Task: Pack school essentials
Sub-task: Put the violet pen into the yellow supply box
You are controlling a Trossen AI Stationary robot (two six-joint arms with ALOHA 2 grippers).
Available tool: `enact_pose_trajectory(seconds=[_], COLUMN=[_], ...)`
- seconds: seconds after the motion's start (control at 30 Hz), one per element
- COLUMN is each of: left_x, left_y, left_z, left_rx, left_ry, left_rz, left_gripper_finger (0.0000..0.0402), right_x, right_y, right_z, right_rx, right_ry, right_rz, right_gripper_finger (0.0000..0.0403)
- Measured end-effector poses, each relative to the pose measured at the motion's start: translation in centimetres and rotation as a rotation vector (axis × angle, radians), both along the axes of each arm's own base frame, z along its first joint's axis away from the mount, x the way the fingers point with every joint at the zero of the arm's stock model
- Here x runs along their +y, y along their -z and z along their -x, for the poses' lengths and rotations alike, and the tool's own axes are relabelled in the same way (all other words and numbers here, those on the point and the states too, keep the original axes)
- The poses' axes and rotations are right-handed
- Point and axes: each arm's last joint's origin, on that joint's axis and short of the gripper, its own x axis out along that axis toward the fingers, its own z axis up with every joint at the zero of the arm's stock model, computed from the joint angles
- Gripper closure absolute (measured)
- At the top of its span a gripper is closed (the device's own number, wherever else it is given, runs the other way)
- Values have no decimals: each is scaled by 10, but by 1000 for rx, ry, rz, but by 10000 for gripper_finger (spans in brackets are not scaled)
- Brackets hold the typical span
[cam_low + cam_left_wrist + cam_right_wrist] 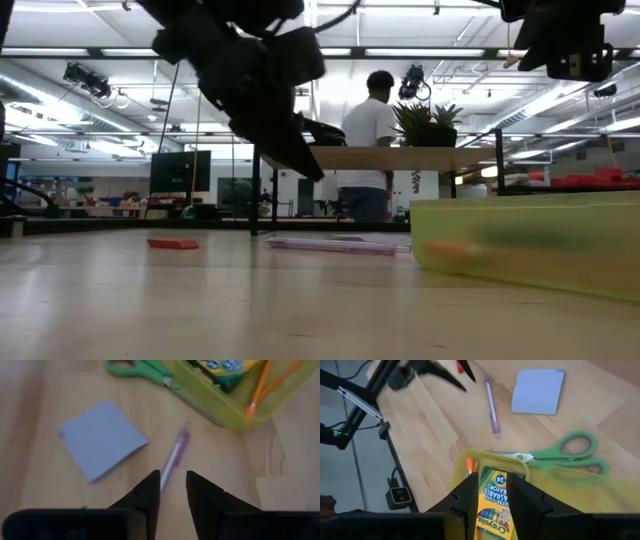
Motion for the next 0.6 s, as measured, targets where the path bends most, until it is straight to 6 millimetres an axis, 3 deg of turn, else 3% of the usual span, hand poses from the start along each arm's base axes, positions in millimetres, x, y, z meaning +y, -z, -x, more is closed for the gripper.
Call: enact_pose_trajectory(seconds=[0.37,0.6], left_x=[-11,-11], left_y=[30,40], left_z=[-58,-62], left_rx=[231,314], left_ry=[148,178], left_rz=[-95,-163], left_gripper_finger=[218,222], right_x=[-2,-2], right_y=[-1,-1], right_z=[4,3], right_rx=[2,1], right_ry=[-4,-5], right_rz=[24,24], right_gripper_finger=[295,295])
